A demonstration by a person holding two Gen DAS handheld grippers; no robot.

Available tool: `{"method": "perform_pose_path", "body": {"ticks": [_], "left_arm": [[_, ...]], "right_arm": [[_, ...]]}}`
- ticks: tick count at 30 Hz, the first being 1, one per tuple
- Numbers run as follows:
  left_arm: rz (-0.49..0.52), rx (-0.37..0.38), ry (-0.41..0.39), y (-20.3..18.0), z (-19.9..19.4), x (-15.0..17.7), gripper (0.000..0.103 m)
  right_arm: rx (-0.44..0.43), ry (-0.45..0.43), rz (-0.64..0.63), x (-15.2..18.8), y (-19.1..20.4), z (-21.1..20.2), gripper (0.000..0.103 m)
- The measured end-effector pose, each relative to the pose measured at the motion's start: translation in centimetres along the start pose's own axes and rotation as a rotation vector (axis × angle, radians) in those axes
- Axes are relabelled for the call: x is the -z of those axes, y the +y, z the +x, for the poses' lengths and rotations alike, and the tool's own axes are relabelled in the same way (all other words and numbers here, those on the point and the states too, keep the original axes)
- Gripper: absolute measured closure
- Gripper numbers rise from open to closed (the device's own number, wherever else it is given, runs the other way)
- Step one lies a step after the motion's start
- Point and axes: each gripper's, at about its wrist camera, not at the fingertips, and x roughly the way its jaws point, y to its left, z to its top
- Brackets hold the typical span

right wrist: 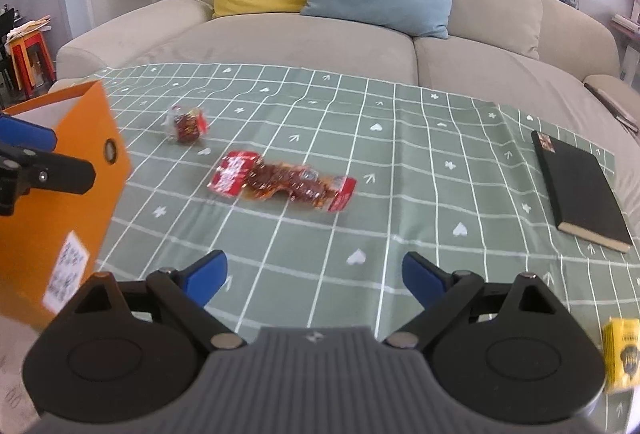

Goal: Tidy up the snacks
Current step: 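Move both grippers back over the red snack packet and wrapped candy, then grasp the wrapped candy with the left gripper while the right gripper grasps the red braised snack packet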

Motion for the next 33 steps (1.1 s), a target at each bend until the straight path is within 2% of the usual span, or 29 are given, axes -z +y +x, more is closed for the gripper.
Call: {"method": "perform_pose_path", "body": {"ticks": [4,8,11,15,18,21,26,32,33], "left_arm": [[0.054,-0.005,0.001,-0.1,1.6,-1.4,0.025],[0.1,-0.002,0.036,-0.1,3.7,-2.9,0.025],[0.131,-0.026,0.058,0.1,5.3,-4.1,0.025],[0.177,-0.048,0.117,1.3,7.7,-5.7,0.025],[0.198,-0.043,0.172,2.4,9.6,-6.9,0.025],[0.293,-0.07,0.209,2.3,11.2,-7.6,0.025],[0.439,-0.12,0.259,1.8,14.0,-7.9,0.025],[0.491,-0.13,0.353,1.6,16.9,-8.2,0.029],[0.49,-0.137,0.372,1.6,17.4,-8.2,0.031]], "right_arm": [[-0.013,0.003,0.013,-0.7,-1.0,2.1,0.012],[-0.03,-0.002,0.043,-1.5,-1.6,3.8,0.012],[-0.054,-0.019,0.042,-2.4,-1.4,4.9,0.012],[-0.092,-0.03,-0.066,-3.8,0.0,6.4,0.012],[-0.119,-0.003,-0.151,-4.8,1.1,7.9,0.012],[-0.153,0.013,-0.221,-5.1,1.9,9.0,0.012],[-0.159,0.027,-0.315,-4.7,2.5,10.1,0.012],[-0.17,0.047,-0.344,-4.8,2.8,11.1,0.019],[-0.172,0.051,-0.341,-4.7,2.9,11.3,0.025]]}}
